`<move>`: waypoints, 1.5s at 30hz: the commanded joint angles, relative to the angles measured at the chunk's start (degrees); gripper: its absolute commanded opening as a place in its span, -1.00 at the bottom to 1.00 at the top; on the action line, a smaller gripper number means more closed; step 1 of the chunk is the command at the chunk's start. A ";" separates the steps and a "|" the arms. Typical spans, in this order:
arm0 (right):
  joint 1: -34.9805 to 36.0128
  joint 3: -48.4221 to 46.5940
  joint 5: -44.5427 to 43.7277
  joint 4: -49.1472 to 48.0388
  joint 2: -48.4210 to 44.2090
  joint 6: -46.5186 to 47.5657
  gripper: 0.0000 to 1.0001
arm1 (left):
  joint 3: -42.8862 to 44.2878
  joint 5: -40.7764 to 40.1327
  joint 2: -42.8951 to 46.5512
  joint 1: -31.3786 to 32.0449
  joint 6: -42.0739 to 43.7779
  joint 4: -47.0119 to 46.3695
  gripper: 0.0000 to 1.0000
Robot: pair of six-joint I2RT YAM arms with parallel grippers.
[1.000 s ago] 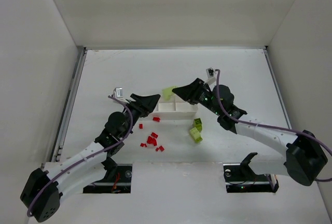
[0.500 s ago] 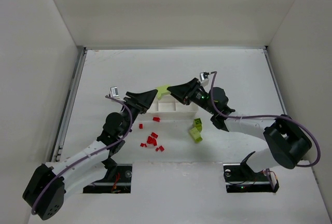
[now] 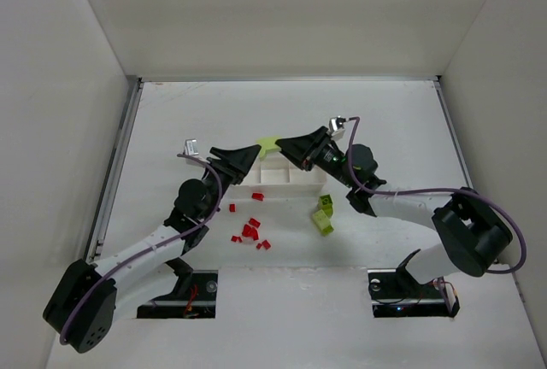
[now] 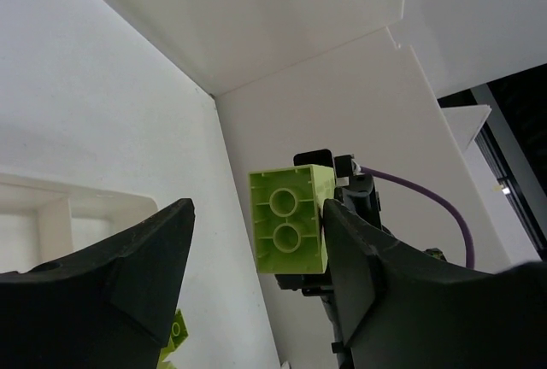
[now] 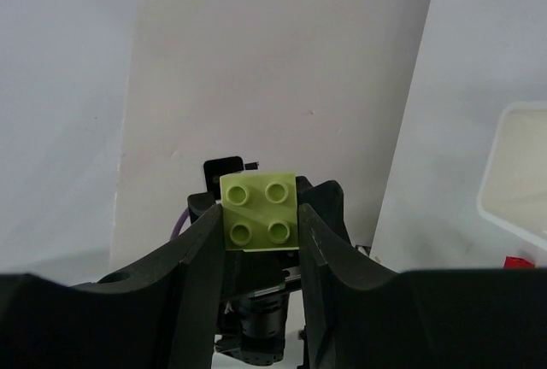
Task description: Sort the legos into containers by color
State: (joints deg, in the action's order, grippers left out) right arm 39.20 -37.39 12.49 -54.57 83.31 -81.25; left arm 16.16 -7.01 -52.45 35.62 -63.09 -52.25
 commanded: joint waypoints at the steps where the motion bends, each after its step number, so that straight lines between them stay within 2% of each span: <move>1: 1.18 0.03 0.78 -5.99 0.54 -0.40 -0.60 | 2.38 1.65 -0.46 0.20 -0.28 -5.14 0.16; 7: 1.53 0.30 2.18 -9.85 2.73 -2.24 -0.60 | 2.38 1.82 -2.31 0.64 -1.42 -6.99 0.04; 10: 1.62 0.56 2.01 -10.82 3.61 -2.94 -0.60 | 1.42 1.03 -1.87 0.38 -2.30 -7.69 -0.13; 19: 1.45 2.32 1.22 -11.26 3.00 -2.07 -0.60 | 1.24 0.50 -0.55 0.64 -1.86 -5.68 -0.33; 24: -0.04 4.16 1.22 -10.91 1.86 -0.66 -0.61 | 1.24 1.03 0.23 -0.07 -0.90 -3.30 -0.52; 36: -3.74 7.33 2.01 -8.28 0.19 2.85 -0.62 | -1.22 1.73 5.33 -2.43 3.32 4.96 -0.60; 41: -3.48 6.45 1.14 -3.81 0.45 7.24 -0.62 | 1.49 2.52 2.01 -5.16 5.86 9.61 -0.60; 45: -3.47 6.36 -0.10 -0.81 -0.77 9.79 -0.63 | 6.41 -1.16 -4.31 -5.78 9.91 15.67 -0.56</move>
State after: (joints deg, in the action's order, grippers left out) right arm 35.59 -30.00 13.69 -56.34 84.75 -75.40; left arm 17.50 -5.74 -53.63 30.46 -57.60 -40.14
